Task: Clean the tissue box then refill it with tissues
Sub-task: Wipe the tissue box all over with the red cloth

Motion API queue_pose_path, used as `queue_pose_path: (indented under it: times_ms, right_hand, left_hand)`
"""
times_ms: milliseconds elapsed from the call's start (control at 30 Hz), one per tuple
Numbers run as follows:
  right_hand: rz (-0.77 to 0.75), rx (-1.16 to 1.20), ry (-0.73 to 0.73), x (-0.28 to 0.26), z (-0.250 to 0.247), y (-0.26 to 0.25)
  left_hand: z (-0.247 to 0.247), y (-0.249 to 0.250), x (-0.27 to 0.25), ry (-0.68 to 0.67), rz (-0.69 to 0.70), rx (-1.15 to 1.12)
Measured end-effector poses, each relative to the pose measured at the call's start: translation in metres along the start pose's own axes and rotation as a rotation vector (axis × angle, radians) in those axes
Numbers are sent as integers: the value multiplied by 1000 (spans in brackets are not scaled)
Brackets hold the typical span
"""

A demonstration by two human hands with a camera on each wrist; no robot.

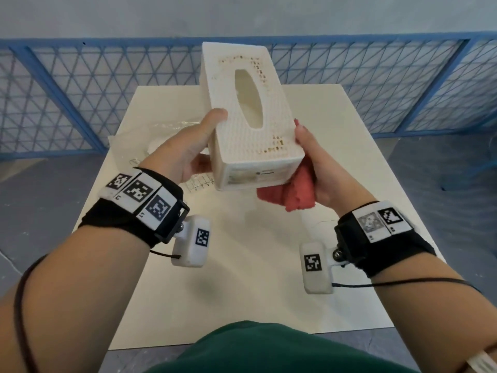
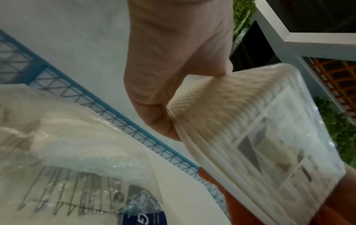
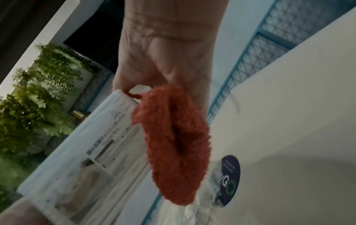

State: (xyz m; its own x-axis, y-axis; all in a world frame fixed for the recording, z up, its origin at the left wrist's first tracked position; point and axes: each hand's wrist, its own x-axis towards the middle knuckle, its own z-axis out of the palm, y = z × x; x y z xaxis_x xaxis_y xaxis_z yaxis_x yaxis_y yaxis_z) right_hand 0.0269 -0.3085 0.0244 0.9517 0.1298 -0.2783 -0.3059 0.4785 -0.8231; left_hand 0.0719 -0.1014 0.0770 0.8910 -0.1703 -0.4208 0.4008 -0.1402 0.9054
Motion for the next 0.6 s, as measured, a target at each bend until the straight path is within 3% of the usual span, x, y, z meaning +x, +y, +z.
queue_pose_path:
  times_ms: [100,233,367,500,600]
  right_hand:
    - [-22,57,100,7,7,7]
    - [-138,208,187,12,21,2]
    - [-282,130,319,12,42,1]
    - [-325,9,268,6,56,13]
    - [-359,-77,278,3,54,20]
  left_hand:
    - [-5,-4,3,17,72,-58]
    - [-10,-24,5,-43,43,-449]
    - [20,-32,-4,-192,103,-397]
    - [36,-30,-5,-112,144,-513]
    - [31,-28,-1,-42,102,-654]
